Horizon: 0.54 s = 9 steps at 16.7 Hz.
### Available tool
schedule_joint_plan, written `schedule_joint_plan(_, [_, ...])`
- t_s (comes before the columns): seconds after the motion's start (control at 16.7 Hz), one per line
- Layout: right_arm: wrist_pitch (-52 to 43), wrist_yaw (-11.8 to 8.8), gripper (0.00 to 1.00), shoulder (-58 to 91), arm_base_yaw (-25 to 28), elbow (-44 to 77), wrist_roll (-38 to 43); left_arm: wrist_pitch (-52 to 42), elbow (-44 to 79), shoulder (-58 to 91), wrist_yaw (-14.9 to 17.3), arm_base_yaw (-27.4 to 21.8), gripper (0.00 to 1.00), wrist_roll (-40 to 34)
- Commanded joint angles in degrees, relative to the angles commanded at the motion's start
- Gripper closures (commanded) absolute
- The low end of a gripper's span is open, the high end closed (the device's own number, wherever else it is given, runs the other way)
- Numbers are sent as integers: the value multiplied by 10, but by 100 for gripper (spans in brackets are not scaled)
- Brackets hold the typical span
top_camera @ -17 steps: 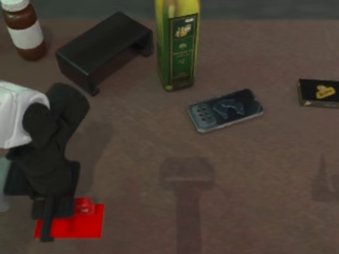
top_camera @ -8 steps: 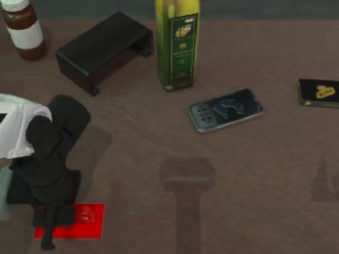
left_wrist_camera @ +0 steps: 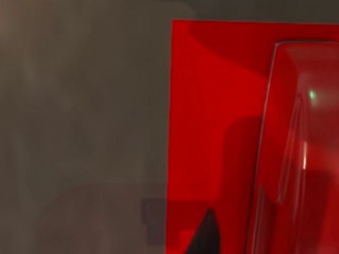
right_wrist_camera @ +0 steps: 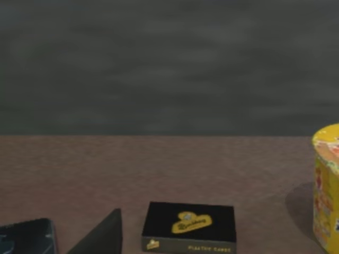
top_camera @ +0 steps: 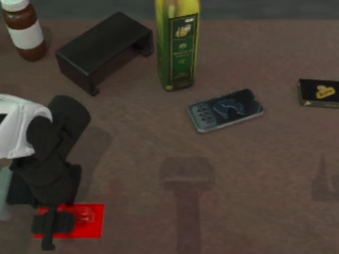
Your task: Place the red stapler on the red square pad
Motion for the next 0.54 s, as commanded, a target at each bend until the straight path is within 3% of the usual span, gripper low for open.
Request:
schedule_joint_plan(0.18, [0,0,0,0,0,0,0,0,0,0,0,0,2,0])
schedule_joint_plan(0.54, [0,0,0,0,0,0,0,0,0,0,0,0,0,0])
